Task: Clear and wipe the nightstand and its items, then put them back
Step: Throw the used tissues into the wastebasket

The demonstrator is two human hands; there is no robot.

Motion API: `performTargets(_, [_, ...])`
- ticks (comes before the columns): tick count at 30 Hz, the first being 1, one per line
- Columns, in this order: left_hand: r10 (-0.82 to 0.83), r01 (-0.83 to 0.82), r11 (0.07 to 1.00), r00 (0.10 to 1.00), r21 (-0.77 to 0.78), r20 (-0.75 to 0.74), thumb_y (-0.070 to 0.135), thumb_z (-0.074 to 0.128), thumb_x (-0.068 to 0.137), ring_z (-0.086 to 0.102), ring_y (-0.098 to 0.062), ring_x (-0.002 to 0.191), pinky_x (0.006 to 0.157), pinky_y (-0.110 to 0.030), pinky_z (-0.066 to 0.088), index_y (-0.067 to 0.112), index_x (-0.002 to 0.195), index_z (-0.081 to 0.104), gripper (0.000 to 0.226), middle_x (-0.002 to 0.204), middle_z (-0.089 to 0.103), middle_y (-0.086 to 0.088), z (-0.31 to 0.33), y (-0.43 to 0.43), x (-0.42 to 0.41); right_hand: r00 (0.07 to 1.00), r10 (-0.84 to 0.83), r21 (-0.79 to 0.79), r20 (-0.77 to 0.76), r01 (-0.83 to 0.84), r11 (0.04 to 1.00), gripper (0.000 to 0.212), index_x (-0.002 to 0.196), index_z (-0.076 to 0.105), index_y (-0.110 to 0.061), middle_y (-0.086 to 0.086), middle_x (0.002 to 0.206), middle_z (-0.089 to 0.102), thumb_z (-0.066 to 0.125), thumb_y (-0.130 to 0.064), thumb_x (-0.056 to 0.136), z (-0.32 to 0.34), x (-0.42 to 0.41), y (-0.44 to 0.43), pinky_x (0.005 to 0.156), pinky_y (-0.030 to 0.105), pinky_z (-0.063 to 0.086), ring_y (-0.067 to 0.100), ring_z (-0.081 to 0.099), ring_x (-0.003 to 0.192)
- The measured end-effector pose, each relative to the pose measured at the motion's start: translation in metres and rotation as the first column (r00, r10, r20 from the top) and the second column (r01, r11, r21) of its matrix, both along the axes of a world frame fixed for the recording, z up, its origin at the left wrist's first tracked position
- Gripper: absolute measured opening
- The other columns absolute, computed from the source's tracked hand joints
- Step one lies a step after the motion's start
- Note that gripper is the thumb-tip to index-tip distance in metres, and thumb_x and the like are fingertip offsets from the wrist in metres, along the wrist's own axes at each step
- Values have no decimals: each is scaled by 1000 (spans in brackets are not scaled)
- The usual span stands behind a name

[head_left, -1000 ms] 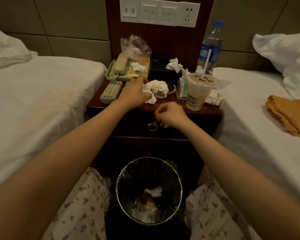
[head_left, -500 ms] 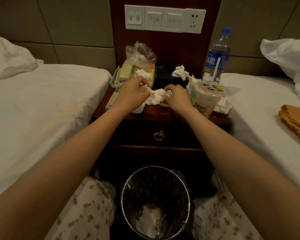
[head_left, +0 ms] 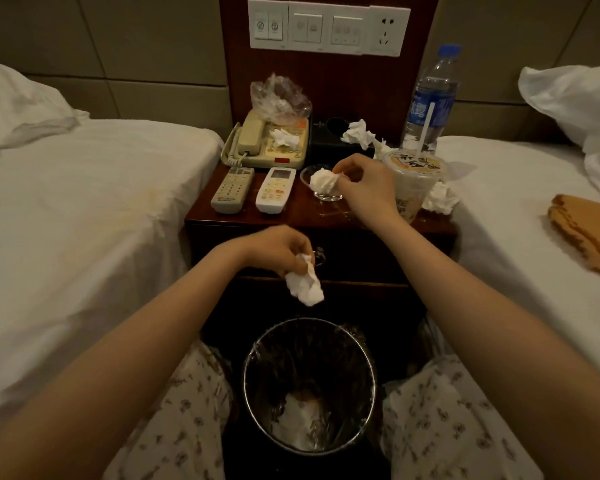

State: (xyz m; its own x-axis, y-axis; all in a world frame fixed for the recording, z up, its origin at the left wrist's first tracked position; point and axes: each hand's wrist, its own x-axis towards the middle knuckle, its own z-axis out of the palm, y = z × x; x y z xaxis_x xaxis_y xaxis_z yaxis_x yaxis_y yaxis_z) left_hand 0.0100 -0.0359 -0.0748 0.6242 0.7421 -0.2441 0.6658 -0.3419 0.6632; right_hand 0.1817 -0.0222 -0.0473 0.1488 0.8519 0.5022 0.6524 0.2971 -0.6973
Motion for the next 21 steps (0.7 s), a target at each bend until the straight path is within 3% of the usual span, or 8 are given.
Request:
performTargets(4, [-40, 27, 995, 990, -98, -136, 9, 58, 89, 59, -7, 77, 65, -19, 52, 10, 113, 59, 24, 92, 58, 3, -28, -5, 11, 996, 35, -66, -77, -40, 997, 9, 84, 66, -18, -2, 81, 62, 66, -11, 80, -10, 8, -23, 57, 7, 41, 5, 54, 70])
performTargets(7, [-80, 33, 978, 972, -206, -220, 10, 59, 89, 59, -12, 87, 75, -26, 51, 15, 118, 55, 29, 110, 60, -5, -37, -4, 10, 990, 126, -210, -61, -136, 968, 11, 80, 66, -18, -4, 79, 63, 68, -7, 79, -23, 16, -40, 64, 16, 46, 5, 57, 72])
performTargets(9, [-67, 29, 986, 970, -163, -233, 8, 59, 88, 57, -15, 96, 82, -27, 49, 14, 122, 55, 34, 117, 60, -9, -37, -3, 9, 982, 183, -292, -53, -190, 937, 11, 80, 67, -16, -7, 75, 62, 68, -5, 79, -30, 22, -50, 64, 17, 44, 4, 57, 70])
performTargets(12, [86, -82, 989, 996, 124, -31, 1, 57, 86, 57, -11, 96, 84, -23, 46, 12, 112, 62, 28, 112, 64, -7, -27, -1, 9, 974, 225, -363, -2, -211, 908, 9, 82, 68, -17, -10, 76, 62, 67, -8, 80, -39, 28, -63, 63, 13, 43, 1, 57, 71])
performTargets(15, [173, -212, 961, 961, 175, 216, 0, 53, 88, 58, -11, 87, 74, -20, 47, 18, 95, 63, 22, 102, 65, -5, -9, 2, 15, 951, 298, -434, 76, -238, 869, 10, 85, 68, -17, -8, 80, 63, 65, -8, 81, -43, 31, -73, 65, 12, 44, 5, 58, 76])
performTargets(17, [162, -211, 961, 953, 180, 255, -1, 51, 88, 58, -9, 83, 65, -17, 45, 20, 93, 60, 23, 98, 63, -2, 3, 4, 24, 919, 362, -502, 155, -242, 830, 13, 89, 69, -17, -6, 84, 63, 64, -7, 82, -46, 30, -76, 68, 12, 45, 8, 59, 82])
performTargets(21, [147, -228, 935, 946, 273, 288, 2, 54, 87, 58, -10, 91, 71, -19, 44, 21, 99, 58, 22, 103, 63, -1, 21, 6, 51, 825, 521, -677, 221, -255, 691, 26, 109, 66, -16, 1, 107, 65, 66, -12, 84, -54, 29, -76, 84, 24, 52, 13, 62, 98])
